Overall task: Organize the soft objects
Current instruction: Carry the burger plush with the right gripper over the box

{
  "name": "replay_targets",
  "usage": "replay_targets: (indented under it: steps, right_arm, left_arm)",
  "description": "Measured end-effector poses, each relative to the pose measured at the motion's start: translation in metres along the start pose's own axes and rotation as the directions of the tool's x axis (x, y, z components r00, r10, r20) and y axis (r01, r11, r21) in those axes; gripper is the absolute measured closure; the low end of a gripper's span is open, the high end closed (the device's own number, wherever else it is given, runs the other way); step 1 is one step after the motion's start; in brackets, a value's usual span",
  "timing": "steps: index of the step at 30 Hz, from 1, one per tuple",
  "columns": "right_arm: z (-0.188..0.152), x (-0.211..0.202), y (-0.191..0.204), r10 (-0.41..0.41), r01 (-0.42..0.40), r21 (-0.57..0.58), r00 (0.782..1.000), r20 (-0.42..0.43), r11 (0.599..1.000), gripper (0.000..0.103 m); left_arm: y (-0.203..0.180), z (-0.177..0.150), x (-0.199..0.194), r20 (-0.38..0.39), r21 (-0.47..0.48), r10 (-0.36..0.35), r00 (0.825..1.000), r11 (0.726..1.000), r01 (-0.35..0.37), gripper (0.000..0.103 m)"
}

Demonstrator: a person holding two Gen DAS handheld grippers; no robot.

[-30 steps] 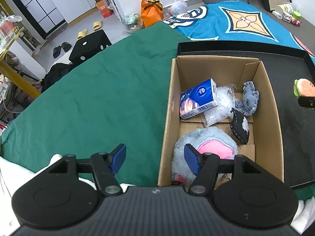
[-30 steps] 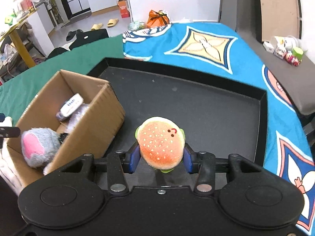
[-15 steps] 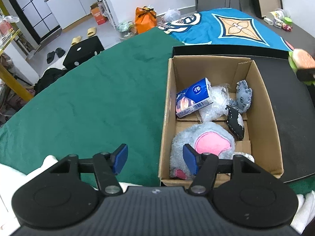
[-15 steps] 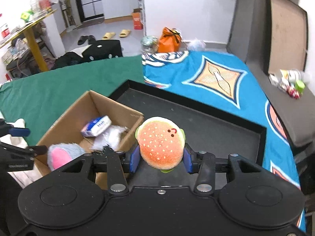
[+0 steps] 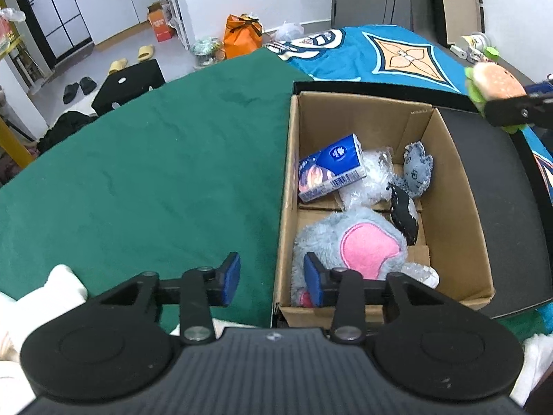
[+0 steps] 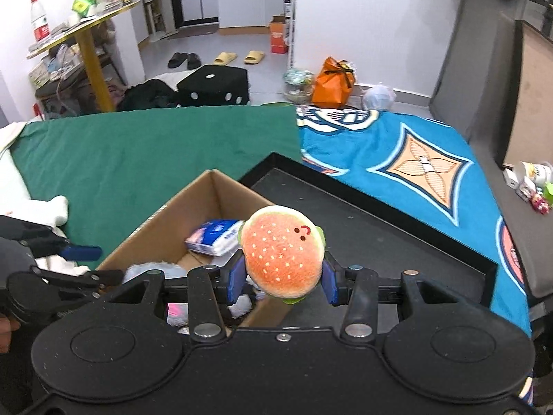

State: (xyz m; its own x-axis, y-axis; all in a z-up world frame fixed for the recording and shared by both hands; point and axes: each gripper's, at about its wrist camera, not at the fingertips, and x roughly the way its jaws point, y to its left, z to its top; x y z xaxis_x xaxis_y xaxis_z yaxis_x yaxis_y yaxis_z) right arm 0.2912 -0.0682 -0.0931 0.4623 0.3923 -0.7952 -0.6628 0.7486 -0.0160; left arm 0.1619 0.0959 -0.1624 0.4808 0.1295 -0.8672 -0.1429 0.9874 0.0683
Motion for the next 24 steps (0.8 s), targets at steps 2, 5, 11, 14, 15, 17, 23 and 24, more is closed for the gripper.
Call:
replay_targets:
  steps: [2,5,11,14,15,17,23,24]
  right_arm:
    - [0.002,0.005,0.010,0.008,-0.008,-0.026,1.000,-0.010,1.000,0.059]
    - [0.004,0.012,0.022,0.009,-0.010,-0.057,1.000,-0.027,0.998,0.059]
    - [0.006,0.028,0.043,0.011,-0.018,-0.107,0.998,-0.065,0.994,0.059]
    - [0.006,0.035,0.054,0.013,-0.025,-0.143,0.997,-0.079,0.989,0.059]
    - [0.006,0.037,0.057,0.018,-0.032,-0.156,0.996,-0.085,0.987,0.059]
    - [0.006,0.042,0.063,0.021,-0.039,-0.180,0.995,-0.099,0.983,0.059]
    - [0.006,0.050,0.078,0.045,-0.071,-0.218,0.992,-0.122,0.973,0.054]
    - [0.006,0.050,0.080,0.039,-0.067,-0.227,0.991,-0.125,0.972,0.052]
  left_arm:
    - [-0.001,-0.001,0.003,-0.008,0.003,-0.014,1.000,1.000,0.014,0.073]
    - [0.000,-0.003,0.007,-0.016,0.000,-0.029,0.999,1.000,0.029,0.077]
    - [0.005,-0.005,0.017,-0.042,-0.015,-0.051,0.998,0.999,0.050,0.089]
    - [0.007,-0.007,0.019,-0.040,-0.022,-0.067,0.997,0.998,0.066,0.091]
    - [0.008,-0.008,0.019,-0.040,-0.027,-0.072,0.997,0.997,0.071,0.091]
    - [0.010,-0.008,0.020,-0.039,-0.039,-0.083,0.996,0.996,0.082,0.091]
    - [0.011,-0.008,0.024,-0.039,-0.048,-0.096,0.995,0.994,0.094,0.091]
    - [0.012,-0.008,0.025,-0.039,-0.050,-0.098,0.994,0.994,0.096,0.091]
